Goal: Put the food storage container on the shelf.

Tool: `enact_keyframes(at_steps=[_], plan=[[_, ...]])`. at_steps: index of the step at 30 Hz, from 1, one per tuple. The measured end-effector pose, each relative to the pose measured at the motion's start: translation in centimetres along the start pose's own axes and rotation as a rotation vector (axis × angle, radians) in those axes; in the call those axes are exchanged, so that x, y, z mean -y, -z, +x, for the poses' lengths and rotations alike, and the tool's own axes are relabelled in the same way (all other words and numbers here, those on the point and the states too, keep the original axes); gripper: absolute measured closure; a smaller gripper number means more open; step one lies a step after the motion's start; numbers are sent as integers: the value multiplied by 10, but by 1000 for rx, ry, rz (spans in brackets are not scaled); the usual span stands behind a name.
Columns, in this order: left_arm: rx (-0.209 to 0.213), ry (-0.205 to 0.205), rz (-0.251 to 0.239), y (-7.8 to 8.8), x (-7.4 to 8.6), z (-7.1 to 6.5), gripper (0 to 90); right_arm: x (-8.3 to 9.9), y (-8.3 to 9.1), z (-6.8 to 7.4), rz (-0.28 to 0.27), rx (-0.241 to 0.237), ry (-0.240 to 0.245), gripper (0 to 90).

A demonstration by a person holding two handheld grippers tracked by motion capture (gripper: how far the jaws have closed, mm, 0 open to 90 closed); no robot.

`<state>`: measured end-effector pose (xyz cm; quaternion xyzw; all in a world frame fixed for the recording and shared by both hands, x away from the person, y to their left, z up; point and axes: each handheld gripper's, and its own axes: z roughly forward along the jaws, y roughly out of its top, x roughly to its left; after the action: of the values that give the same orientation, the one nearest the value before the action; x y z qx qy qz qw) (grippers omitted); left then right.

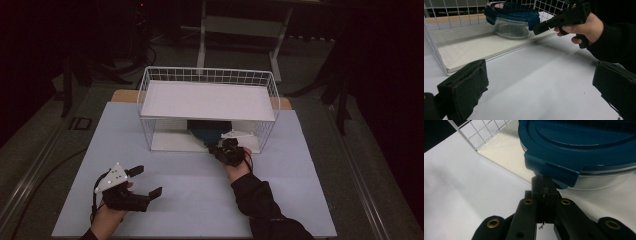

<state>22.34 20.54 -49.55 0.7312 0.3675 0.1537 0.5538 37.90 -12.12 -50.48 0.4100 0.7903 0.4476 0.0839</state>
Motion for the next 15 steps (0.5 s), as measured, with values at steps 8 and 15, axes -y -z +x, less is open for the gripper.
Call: enact_keyframes(at_steps=[8, 15], plan=[[7, -1, -5, -1, 0, -1, 2, -1, -4, 2, -5, -7, 14, 900], [20, -8, -12, -1, -1, -3, 2, 2, 4, 13, -27, -47, 33, 757]])
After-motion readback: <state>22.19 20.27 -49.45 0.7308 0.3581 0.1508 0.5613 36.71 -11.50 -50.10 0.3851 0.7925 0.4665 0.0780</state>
